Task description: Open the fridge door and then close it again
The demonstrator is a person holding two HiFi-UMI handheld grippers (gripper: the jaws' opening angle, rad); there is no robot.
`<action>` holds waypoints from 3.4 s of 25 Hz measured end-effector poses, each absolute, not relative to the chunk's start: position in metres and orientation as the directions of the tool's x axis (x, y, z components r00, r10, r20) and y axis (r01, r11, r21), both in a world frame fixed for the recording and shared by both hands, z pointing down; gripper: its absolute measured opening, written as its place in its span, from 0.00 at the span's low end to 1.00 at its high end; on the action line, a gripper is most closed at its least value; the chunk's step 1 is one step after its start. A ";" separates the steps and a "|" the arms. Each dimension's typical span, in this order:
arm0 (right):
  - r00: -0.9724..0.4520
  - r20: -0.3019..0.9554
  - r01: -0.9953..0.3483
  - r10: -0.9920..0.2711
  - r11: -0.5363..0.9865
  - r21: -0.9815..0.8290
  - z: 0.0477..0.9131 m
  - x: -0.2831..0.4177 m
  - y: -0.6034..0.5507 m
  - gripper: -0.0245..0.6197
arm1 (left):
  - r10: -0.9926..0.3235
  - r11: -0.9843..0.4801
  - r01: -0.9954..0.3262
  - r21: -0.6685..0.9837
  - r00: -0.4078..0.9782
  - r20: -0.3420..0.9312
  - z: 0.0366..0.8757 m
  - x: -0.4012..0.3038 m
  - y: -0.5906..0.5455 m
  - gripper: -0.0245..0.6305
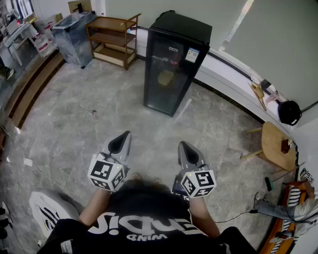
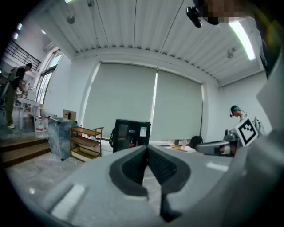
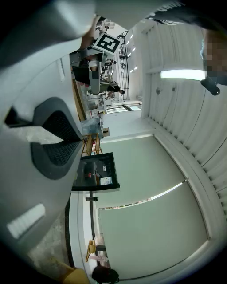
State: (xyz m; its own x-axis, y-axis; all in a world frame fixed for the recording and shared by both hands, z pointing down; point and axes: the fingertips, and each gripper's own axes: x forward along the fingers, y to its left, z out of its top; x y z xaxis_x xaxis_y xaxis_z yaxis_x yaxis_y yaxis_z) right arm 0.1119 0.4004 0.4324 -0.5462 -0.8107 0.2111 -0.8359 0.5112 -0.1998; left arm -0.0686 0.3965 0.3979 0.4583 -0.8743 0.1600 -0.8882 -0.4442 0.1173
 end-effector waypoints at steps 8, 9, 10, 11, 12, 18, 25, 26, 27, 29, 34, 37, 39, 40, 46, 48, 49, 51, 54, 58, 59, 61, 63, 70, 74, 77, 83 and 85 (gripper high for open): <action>-0.534 0.196 -0.842 -0.822 0.495 -0.214 0.436 0.086 0.378 0.03 | -0.862 -0.463 -0.877 0.125 0.479 0.168 0.407 -0.092 0.371 0.04; -0.528 0.196 -0.846 -0.826 0.490 -0.212 0.437 0.082 0.375 0.03 | -0.858 -0.470 -0.874 0.127 0.486 0.166 0.409 -0.095 0.368 0.04; -0.521 0.194 -0.850 -0.831 0.485 -0.208 0.439 0.080 0.373 0.03 | -0.855 -0.476 -0.870 0.129 0.492 0.162 0.411 -0.099 0.365 0.04; -0.514 0.192 -0.854 -0.836 0.478 -0.203 0.441 0.077 0.371 0.03 | -0.852 -0.483 -0.866 0.130 0.499 0.158 0.413 -0.102 0.362 0.04; -0.505 0.191 -0.859 -0.842 0.471 -0.200 0.442 0.075 0.370 0.03 | -0.850 -0.488 -0.863 0.131 0.504 0.154 0.415 -0.104 0.359 0.04; -0.472 0.194 -0.878 -0.860 0.437 -0.196 0.446 0.073 0.361 0.03 | -0.840 -0.506 -0.851 0.143 0.524 0.143 0.419 -0.109 0.339 0.04; -0.458 0.194 -0.883 -0.867 0.420 -0.208 0.458 0.081 0.321 0.03 | -0.830 -0.524 -0.840 0.141 0.541 0.135 0.424 -0.099 0.295 0.04; -0.458 0.195 -0.883 -0.867 0.420 -0.208 0.460 0.082 0.311 0.03 | -0.832 -0.524 -0.841 0.137 0.540 0.131 0.424 -0.098 0.286 0.04; -0.459 0.197 -0.883 -0.867 0.421 -0.206 0.461 0.082 0.301 0.03 | -0.833 -0.523 -0.841 0.136 0.538 0.128 0.424 -0.098 0.276 0.04; -0.461 0.195 -0.883 -0.866 0.426 -0.199 0.460 0.079 0.282 0.03 | -0.834 -0.522 -0.842 0.137 0.538 0.124 0.424 -0.100 0.258 0.04; -0.467 0.147 -0.875 -0.872 0.433 -0.217 0.448 0.082 0.221 0.03 | -0.837 -0.521 -0.841 0.143 0.537 0.104 0.423 -0.096 0.203 0.04; -0.485 0.157 -0.868 -0.860 0.450 -0.212 0.450 0.079 0.184 0.03 | -0.839 -0.516 -0.842 0.156 0.534 0.107 0.425 -0.092 0.168 0.04; -0.497 0.163 -0.861 -0.852 0.460 -0.218 0.449 0.078 0.163 0.04 | -0.838 -0.514 -0.842 0.165 0.534 0.111 0.425 -0.090 0.149 0.04; -0.501 0.163 -0.858 -0.850 0.463 -0.223 0.448 0.079 0.152 0.04 | -0.839 -0.513 -0.842 0.167 0.533 0.111 0.423 -0.090 0.139 0.04; -0.533 0.176 -0.838 -0.827 0.489 -0.242 0.444 0.084 0.094 0.03 | -0.845 -0.505 -0.846 0.170 0.525 0.103 0.409 -0.082 0.080 0.04; -0.543 0.178 -0.832 -0.821 0.498 -0.243 0.443 0.086 0.073 0.03 | -0.852 -0.494 -0.851 0.179 0.515 0.096 0.405 -0.081 0.060 0.04; -0.549 0.177 -0.829 -0.817 0.504 -0.242 0.441 0.088 0.062 0.03 | -0.855 -0.490 -0.853 0.182 0.511 0.093 0.404 -0.080 0.050 0.04; -0.560 0.174 -0.822 -0.810 0.517 -0.238 0.440 0.092 0.041 0.04 | -0.859 -0.483 -0.856 0.183 0.504 0.089 0.403 -0.077 0.032 0.04; -0.574 0.175 -0.813 -0.800 0.533 -0.234 0.440 0.098 0.013 0.04 | -0.868 -0.469 -0.863 0.187 0.489 0.083 0.404 -0.073 0.008 0.04; -0.597 0.182 -0.798 -0.782 0.553 -0.239 0.440 0.102 -0.016 0.03 | -0.883 -0.444 -0.877 0.184 0.463 0.075 0.402 -0.070 -0.018 0.04; -0.601 0.183 -0.795 -0.778 0.558 -0.240 0.441 0.102 -0.022 0.03 | -0.885 -0.440 -0.879 0.182 0.459 0.075 0.401 -0.070 -0.023 0.04; -0.610 0.182 -0.788 -0.771 0.567 -0.241 0.442 0.101 -0.031 0.03 | -0.890 -0.432 -0.885 0.177 0.450 0.078 0.401 -0.071 -0.032 0.04; -0.620 0.182 -0.780 -0.763 0.575 -0.245 0.441 0.100 -0.036 0.03 | -0.894 -0.422 -0.890 0.174 0.440 0.084 0.402 -0.072 -0.039 0.04; -0.614 0.196 -0.785 -0.764 0.565 -0.256 0.448 0.103 -0.054 0.03 | -0.886 -0.433 -0.886 0.162 0.452 0.104 0.405 -0.072 -0.063 0.18; -0.602 0.201 -0.794 -0.773 0.552 -0.254 0.449 0.098 -0.062 0.03 | -0.864 -0.467 -0.872 0.144 0.485 0.137 0.417 -0.076 -0.081 0.43; -0.586 0.207 -0.806 -0.784 0.534 -0.256 0.448 0.100 -0.076 0.03 | -0.860 -0.471 -0.869 0.149 0.490 0.141 0.422 -0.080 -0.103 0.52; -0.566 0.213 -0.818 -0.796 0.513 -0.259 0.449 0.095 -0.107 0.04 | -0.845 -0.485 -0.858 0.170 0.510 0.164 0.433 -0.087 -0.140 0.52; -0.564 0.206 -0.819 -0.800 0.510 -0.262 0.449 0.092 -0.114 0.04 | -0.838 -0.490 -0.856 0.166 0.515 0.179 0.441 -0.090 -0.149 0.52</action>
State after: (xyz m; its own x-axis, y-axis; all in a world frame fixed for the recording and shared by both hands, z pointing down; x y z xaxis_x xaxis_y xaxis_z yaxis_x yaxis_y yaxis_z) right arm 0.0916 -0.1142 0.4492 -0.5638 -0.7997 0.2065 -0.8193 0.5102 -0.2616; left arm -0.0895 -0.1488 0.4411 0.5149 -0.8384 0.1787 -0.8557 -0.4902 0.1658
